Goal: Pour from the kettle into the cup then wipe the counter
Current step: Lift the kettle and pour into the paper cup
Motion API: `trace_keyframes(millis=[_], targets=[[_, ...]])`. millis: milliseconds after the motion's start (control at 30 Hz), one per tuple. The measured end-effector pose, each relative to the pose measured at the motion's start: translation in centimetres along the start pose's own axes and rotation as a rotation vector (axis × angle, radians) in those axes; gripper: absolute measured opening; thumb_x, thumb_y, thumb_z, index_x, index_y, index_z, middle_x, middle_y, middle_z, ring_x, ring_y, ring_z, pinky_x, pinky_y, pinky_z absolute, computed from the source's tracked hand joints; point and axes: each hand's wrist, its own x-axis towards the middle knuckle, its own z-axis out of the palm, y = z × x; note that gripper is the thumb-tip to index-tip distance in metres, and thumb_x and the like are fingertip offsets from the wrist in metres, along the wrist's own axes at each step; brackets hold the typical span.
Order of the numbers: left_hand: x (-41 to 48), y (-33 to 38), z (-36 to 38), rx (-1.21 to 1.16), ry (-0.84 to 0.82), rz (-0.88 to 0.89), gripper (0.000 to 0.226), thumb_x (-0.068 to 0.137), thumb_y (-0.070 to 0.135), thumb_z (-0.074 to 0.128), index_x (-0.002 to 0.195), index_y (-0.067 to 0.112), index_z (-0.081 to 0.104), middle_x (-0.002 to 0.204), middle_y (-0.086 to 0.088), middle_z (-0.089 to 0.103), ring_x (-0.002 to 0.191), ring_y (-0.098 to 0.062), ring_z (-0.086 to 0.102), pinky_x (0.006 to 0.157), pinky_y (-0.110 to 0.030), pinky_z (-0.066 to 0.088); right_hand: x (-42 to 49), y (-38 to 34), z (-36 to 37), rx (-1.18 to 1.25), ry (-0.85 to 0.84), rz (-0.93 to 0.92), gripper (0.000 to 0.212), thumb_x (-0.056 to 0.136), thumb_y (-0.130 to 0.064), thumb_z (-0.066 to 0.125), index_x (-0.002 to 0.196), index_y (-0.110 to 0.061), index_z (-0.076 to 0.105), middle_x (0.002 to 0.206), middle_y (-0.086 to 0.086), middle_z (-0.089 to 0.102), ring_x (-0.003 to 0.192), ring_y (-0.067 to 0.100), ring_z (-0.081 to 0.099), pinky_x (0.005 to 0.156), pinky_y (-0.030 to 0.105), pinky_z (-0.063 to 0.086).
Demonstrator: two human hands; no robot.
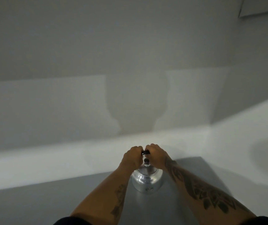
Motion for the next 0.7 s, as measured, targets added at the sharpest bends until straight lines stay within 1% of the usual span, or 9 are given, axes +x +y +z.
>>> trace_keyframes(millis=[100, 167, 267, 367, 467, 533, 600, 667, 700], targets=[[-0.2, -0.2, -0.6, -0.041, -0.010, -0.009, 0.014, 0.089, 0.018, 0.052, 0.099, 0.012, 0.061, 0.102, -0.008, 0.065, 0.090, -0.029, 0.063, 0.078, -0.039, 0.051, 0.0, -0.2, -0.7, 0.071, -0.042, -0.008, 0.002, 0.085, -0.018, 0.052, 0.083, -0.017, 0.054, 0.090, 0.000, 0.052, 0.085, 0.021, 0.051, 0.072, 0.031, 0.042], [-0.9, -0.3, -1.3, -0.082, -0.034, -0.010, 0.013, 0.088, 0.019, 0.057, 0.097, 0.012, 0.064, 0.102, -0.007, 0.066, 0.089, -0.028, 0.063, 0.077, -0.037, 0.051, -0.6, -0.5, -1.2, 0.106, -0.074, -0.048, 0.006, 0.084, -0.017, 0.058, 0.079, -0.019, 0.055, 0.085, 0.000, 0.055, 0.082, 0.021, 0.054, 0.068, 0.028, 0.041], [-2.6, -0.6, -2.3, -0.151, -0.035, 0.008, 0.012, 0.085, 0.017, 0.062, 0.096, 0.012, 0.066, 0.100, -0.008, 0.067, 0.086, -0.026, 0.062, 0.075, -0.034, 0.050, -1.9, -1.4, -1.6, 0.151, -0.064, -0.099, 0.007, 0.083, -0.015, 0.063, 0.078, -0.017, 0.059, 0.079, 0.000, 0.057, 0.076, 0.018, 0.053, 0.068, 0.027, 0.041], [-4.9, -0.9, -3.8, -0.193, -0.006, 0.025, 0.012, 0.082, 0.016, 0.066, 0.094, 0.013, 0.069, 0.096, -0.008, 0.069, 0.087, -0.026, 0.063, 0.079, -0.038, 0.054, -3.6, -2.9, -2.1, 0.218, -0.026, -0.128, 0.007, 0.082, -0.014, 0.067, 0.077, -0.014, 0.062, 0.073, -0.002, 0.055, 0.072, 0.016, 0.050, 0.066, 0.023, 0.038], [-7.4, -1.3, -5.7, -0.226, 0.012, 0.056, 0.013, 0.080, 0.018, 0.073, 0.092, 0.014, 0.072, 0.090, -0.008, 0.071, 0.085, -0.027, 0.065, 0.081, -0.040, 0.055, -5.6, -4.7, -2.6, 0.267, -0.005, -0.153, 0.006, 0.082, -0.014, 0.069, 0.086, -0.010, 0.067, 0.076, -0.001, 0.058, 0.072, 0.015, 0.051, 0.069, 0.025, 0.040], [-9.3, -1.7, -6.9, -0.242, 0.016, 0.072, 0.016, 0.077, 0.021, 0.077, 0.092, 0.013, 0.074, 0.088, -0.008, 0.071, 0.083, -0.026, 0.065, 0.079, -0.038, 0.055, -6.9, -6.1, -3.0, 0.284, -0.003, -0.169, 0.007, 0.082, -0.015, 0.070, 0.088, -0.012, 0.069, 0.079, -0.001, 0.060, 0.073, 0.014, 0.053, 0.070, 0.027, 0.041], [-11.4, -2.2, -7.8, -0.268, 0.011, 0.071, 0.020, 0.076, 0.022, 0.079, 0.093, 0.013, 0.074, 0.087, -0.007, 0.071, 0.079, -0.023, 0.065, 0.077, -0.036, 0.055, -8.3, -7.6, -3.2, 0.301, -0.012, -0.191, 0.007, 0.081, -0.017, 0.072, 0.087, -0.015, 0.069, 0.078, -0.004, 0.061, 0.071, 0.009, 0.053, 0.069, 0.023, 0.041], [-13.6, -2.7, -8.5, -0.306, 0.014, 0.082, 0.021, 0.076, 0.022, 0.079, 0.095, 0.015, 0.074, 0.085, -0.003, 0.070, 0.074, -0.016, 0.062, 0.072, -0.030, 0.055, -9.7, -8.9, -3.2, 0.323, -0.020, -0.217, 0.007, 0.080, -0.016, 0.073, 0.087, -0.017, 0.070, 0.079, -0.003, 0.063, 0.071, 0.007, 0.055, 0.068, 0.020, 0.042], [-14.7, -3.1, -8.7, -0.316, 0.016, 0.094, 0.022, 0.076, 0.021, 0.079, 0.097, 0.016, 0.074, 0.084, -0.001, 0.069, 0.074, -0.013, 0.061, 0.070, -0.025, 0.052, -10.4, -9.6, -3.2, 0.335, -0.024, -0.230, 0.008, 0.080, -0.017, 0.073, 0.088, -0.017, 0.070, 0.081, -0.002, 0.065, 0.072, 0.007, 0.056, 0.069, 0.019, 0.042]])
